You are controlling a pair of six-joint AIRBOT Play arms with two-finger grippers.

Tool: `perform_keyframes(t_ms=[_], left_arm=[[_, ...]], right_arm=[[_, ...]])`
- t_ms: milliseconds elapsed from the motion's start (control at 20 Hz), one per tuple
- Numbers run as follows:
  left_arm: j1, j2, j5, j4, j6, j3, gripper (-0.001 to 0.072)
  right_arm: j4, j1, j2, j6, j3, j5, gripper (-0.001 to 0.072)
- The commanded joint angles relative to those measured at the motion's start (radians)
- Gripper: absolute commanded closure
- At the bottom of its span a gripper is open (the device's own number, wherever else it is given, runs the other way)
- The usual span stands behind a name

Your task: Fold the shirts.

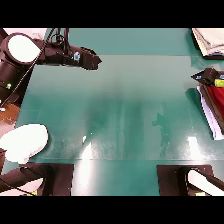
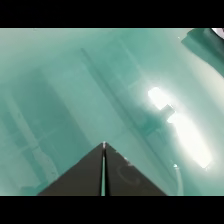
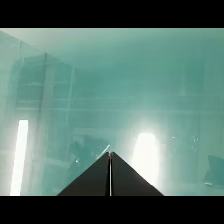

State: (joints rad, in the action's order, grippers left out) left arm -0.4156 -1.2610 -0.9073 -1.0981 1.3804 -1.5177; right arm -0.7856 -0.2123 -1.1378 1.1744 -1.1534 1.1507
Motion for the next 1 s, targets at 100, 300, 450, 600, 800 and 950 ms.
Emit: perform_keyframes(t_ms=[100,300,450,600,800,950], left_arm=[[0.000,0.000,0.002,0.000,0.000,0.000,0.0681],[0.000,0.000,0.002,0.000,0.000,0.000,0.0681],[0.000,0.000,0.002,0.000,0.000,0.000,0.0681],[0.000,0.000,0.072,0.014,0.001,0.000,0.0681],[0.000,0.000,0.187,0.040,0.000,-0.003,0.0681],[0.029,0.015,0.157,0.035,0.010,-0.003,0.0680]], right_arm=[[0.000,0.001,0.000,0.000,0.000,0.016,0.0694],[0.000,0.001,0.000,0.000,0.000,0.035,0.0694],[0.001,0.001,0.000,0.000,0.000,0.060,0.0694],[0.000,0.001,0.000,0.000,0.000,0.099,0.0694],[0.001,0.001,0.000,0.000,0.000,0.117,0.0694],[0.008,0.001,0.000,0.000,0.000,0.124,0.0694]])
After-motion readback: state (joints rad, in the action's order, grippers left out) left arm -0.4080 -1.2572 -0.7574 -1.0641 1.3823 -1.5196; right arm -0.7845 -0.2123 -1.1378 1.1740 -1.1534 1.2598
